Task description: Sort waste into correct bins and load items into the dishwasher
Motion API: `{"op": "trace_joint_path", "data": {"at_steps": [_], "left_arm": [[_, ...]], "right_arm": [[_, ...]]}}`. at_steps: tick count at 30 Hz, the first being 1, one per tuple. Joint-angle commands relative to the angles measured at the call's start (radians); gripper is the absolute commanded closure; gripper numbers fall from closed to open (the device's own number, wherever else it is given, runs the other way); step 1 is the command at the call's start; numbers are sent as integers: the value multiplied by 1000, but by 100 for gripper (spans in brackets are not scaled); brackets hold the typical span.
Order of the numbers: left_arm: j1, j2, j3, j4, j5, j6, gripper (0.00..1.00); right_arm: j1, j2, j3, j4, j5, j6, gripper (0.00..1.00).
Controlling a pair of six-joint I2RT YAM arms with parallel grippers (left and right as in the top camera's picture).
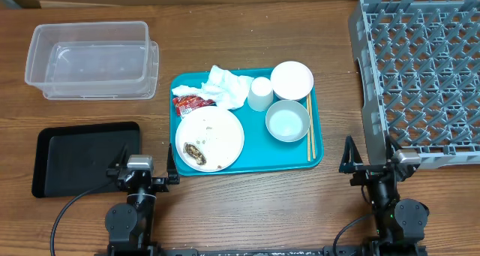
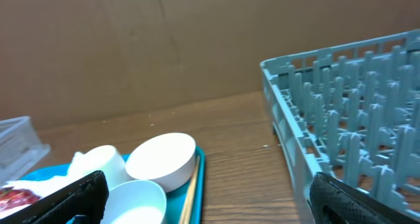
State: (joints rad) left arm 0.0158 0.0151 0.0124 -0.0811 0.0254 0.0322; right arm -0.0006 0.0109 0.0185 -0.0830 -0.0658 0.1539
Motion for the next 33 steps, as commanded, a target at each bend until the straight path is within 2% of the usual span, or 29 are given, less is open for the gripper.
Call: {"op": "trace_joint_path", "data": {"at_steps": [1, 5, 7, 9, 13, 15, 19, 22, 25, 29, 33], "left_arm": [[10, -11, -8, 3, -6, -10, 0], [10, -11, -8, 3, -6, -10, 0], [10, -11, -8, 3, -6, -10, 0], [10, -11, -8, 3, -7, -10, 0], [10, -11, -8, 3, -6, -10, 0], [10, -11, -8, 3, -7, -10, 0], [10, -11, -8, 3, -6, -10, 0], [10, -11, -8, 3, -7, -10, 0], [10, -11, -8, 3, -6, -10, 0], [10, -11, -8, 3, -6, -10, 0], [10, -11, -8, 3, -6, -10, 0]], "right_arm": [[-6, -8, -10, 1, 43, -24, 0], [-6, -8, -10, 1, 43, -24, 0], [-6, -8, -10, 73, -6, 32, 0], [-5, -8, -10, 181, -181, 214, 0], [-5, -8, -10, 404, -623, 732, 0], [-5, -8, -10, 486, -654, 879, 0], [-5, -8, -5, 601, -544, 1000, 0], [-6, -6, 50, 593, -476, 985, 0], [-6, 30, 176, 472, -481, 830, 0], [-6, 181, 460, 0, -496, 486, 0], [-6, 435, 770, -414, -466, 279, 0]]}}
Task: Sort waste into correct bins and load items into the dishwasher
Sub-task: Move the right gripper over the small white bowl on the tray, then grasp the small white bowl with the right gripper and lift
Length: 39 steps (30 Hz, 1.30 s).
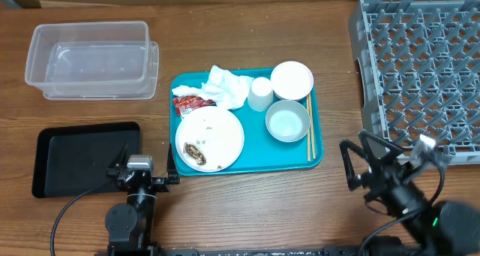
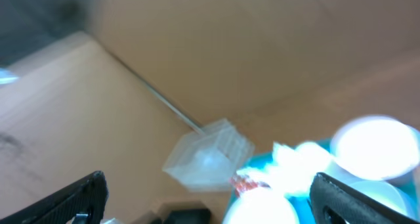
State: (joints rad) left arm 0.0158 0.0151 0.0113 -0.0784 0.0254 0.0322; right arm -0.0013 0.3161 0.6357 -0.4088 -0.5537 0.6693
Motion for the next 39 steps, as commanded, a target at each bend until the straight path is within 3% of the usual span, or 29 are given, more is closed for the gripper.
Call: {"op": "trace_joint_path", "data": {"at_steps": [1, 8, 11, 15, 19, 26, 33, 39], "left_arm": [[10, -11, -6, 1, -6, -10, 0], [10, -11, -6, 1, -6, -10, 0], [10, -11, -6, 1, -7, -10, 0], [10, -10, -6, 1, -7, -10, 0], [10, -10, -6, 1, -7, -10, 0], [10, -10, -6, 1, -6, -10, 0], [10, -10, -6, 1, -6, -10, 0], [10, -11, -6, 1, -6, -10, 0]], "right_arm": [[-4, 194, 220, -156, 21, -264, 0], [112, 655, 674, -606, 88, -496, 0], [280, 861, 839, -801, 298, -510, 0], [499, 1089, 933, -929, 580, -455, 0], [628, 1310, 938, -963, 818, -404, 0], [651, 1588, 937, -891, 789, -407, 0], [650, 1637, 937, -762, 637, -415, 0], [649, 1652, 934, -659, 633, -415, 0]]}}
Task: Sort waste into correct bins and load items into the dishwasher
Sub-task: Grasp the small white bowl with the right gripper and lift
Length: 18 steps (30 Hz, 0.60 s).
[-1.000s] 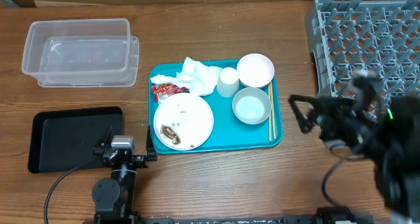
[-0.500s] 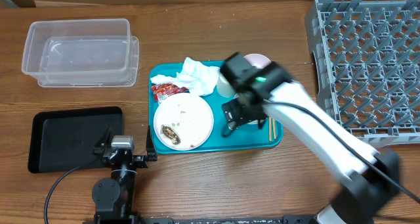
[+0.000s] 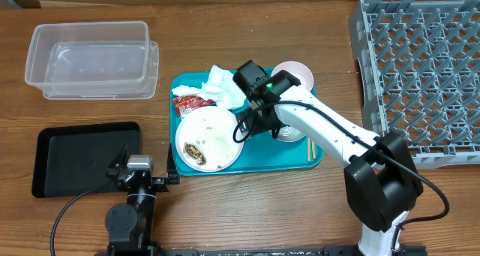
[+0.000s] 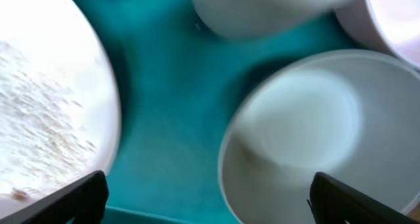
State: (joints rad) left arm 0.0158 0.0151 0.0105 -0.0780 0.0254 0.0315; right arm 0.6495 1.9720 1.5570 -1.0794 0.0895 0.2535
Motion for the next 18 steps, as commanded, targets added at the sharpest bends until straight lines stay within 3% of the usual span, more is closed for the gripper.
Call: {"op": "trace_joint_path", "data": {"at_steps": [1, 3, 10, 18], "left_arm": [[10, -10, -6, 0, -6, -9, 0], [10, -10, -6, 0, -6, -9, 0], [10, -10, -6, 0, -6, -9, 0], [10, -10, -6, 0, -7, -9, 0]], "right_arm": [[-4, 2, 13, 11, 5, 2, 10], [-6, 21, 13, 6, 14, 2, 24], [-6, 65, 13, 5, 14, 5, 44], [-8, 94, 13, 10, 14, 6, 49]]}}
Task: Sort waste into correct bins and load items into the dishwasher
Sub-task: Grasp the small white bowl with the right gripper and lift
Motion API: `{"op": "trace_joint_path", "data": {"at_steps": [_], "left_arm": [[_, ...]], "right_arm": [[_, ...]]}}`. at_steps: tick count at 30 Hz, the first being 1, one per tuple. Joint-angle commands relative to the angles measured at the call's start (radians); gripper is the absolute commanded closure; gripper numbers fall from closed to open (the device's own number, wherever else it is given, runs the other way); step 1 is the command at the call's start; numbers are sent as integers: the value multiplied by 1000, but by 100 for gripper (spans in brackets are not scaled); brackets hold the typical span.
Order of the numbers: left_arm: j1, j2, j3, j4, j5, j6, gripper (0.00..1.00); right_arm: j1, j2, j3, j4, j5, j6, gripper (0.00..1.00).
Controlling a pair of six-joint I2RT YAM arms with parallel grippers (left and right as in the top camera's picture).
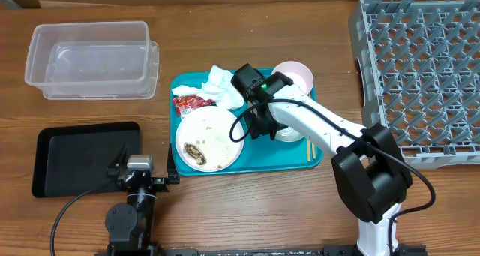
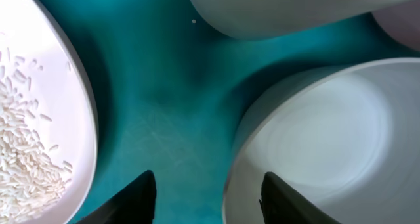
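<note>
A teal tray (image 1: 319,155) holds a white plate (image 1: 217,132) with rice and food scraps, a crumpled napkin (image 1: 225,87), a red wrapper (image 1: 191,102), a cup (image 2: 275,7) on its side, two bowls and chopsticks (image 1: 309,132). My right gripper (image 1: 259,127) is open low over the near bowl (image 1: 291,128). In the right wrist view the right gripper (image 2: 210,201) straddles the near bowl's (image 2: 328,138) left rim, one finger over bare tray (image 2: 164,99), the other inside the bowl. My left gripper (image 1: 142,170) rests open at the front left.
A grey dish rack (image 1: 420,68) stands at the right. A clear plastic bin (image 1: 94,61) sits at the back left, a black tray bin (image 1: 86,158) at the front left. The second bowl (image 1: 296,74) sits at the tray's back right corner.
My right gripper's fingers stand closer together than before and sit lower at the near bowl's left rim. The left arm has not moved.
Both arms were parked at the table's front edge, the right gripper wide open beside the rack. The right arm then lifted and turned left. Later it hung wide open over the tray between plate and bowl, and now straddles the bowl's rim.
</note>
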State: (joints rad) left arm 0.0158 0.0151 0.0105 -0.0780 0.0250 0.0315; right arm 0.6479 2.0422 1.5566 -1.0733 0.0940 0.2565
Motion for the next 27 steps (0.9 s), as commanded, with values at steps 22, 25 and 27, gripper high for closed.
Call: {"op": "trace_joint_path", "data": {"at_steps": [22, 25, 27], "left_arm": [[10, -10, -6, 0, -6, -9, 0], [10, -10, -6, 0, -6, -9, 0], [10, -10, -6, 0, -6, -9, 0]], "right_arm": [[-10, 30, 16, -58, 25, 29, 96], [-15, 0, 47, -85, 24, 28, 96], [-16, -27, 77, -113, 25, 19, 96]]}}
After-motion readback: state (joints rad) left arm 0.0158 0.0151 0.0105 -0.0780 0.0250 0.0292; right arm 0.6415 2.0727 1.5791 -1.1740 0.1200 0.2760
